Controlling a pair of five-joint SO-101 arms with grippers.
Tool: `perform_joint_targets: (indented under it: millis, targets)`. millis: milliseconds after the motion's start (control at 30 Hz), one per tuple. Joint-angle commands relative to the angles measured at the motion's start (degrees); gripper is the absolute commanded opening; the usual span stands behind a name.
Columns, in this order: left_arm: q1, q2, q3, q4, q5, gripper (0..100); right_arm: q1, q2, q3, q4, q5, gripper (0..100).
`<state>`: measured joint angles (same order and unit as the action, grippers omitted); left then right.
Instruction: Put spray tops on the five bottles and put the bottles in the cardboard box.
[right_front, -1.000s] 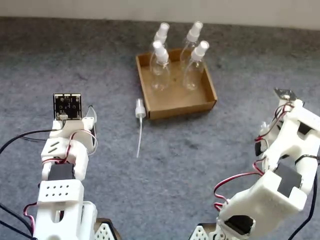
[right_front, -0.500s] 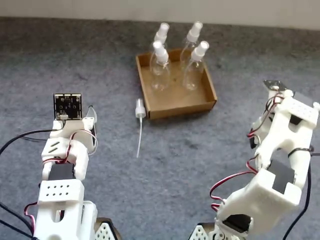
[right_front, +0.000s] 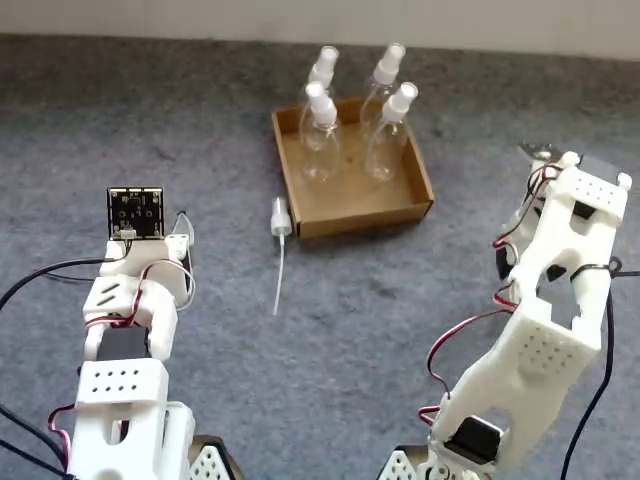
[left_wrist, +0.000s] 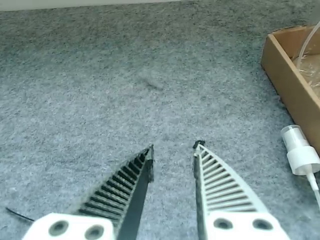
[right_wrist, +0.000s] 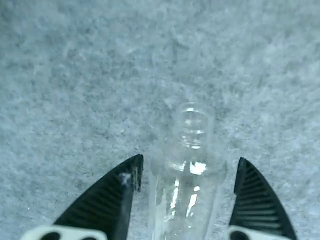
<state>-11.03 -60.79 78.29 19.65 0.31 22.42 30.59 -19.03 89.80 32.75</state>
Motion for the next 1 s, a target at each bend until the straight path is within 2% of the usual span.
perform_joint_targets:
  millis: [0,200,367,600,867,967]
  targets:
    - [-0.2,0.0,-0.5,-1.3,0.5,13,-0.4,-0.7,-4.0,0.9,1.2,23.5]
    - [-0.2,0.0,-0.5,-1.3,0.5,13,0.0,-0.3,-3.7,0.9,2.4,23.1]
    - [-0.2,0.0,-0.5,-1.3,0.5,13,0.0,-0.3,1.1,0.7,6.9,23.1]
    - [-0.2,0.0,-0.5,-1.3,0.5,13,0.0,-0.3,3.6,-2.2,6.9,22.6]
    - [-0.2,0.0,-0.5,-1.3,0.5,13,0.0,-0.7,3.4,-1.6,6.9,2.3]
    - [0.0,-0.5,-0.5,-1.3,0.5,13,0.4,-2.8,1.7,1.8,6.7,0.3]
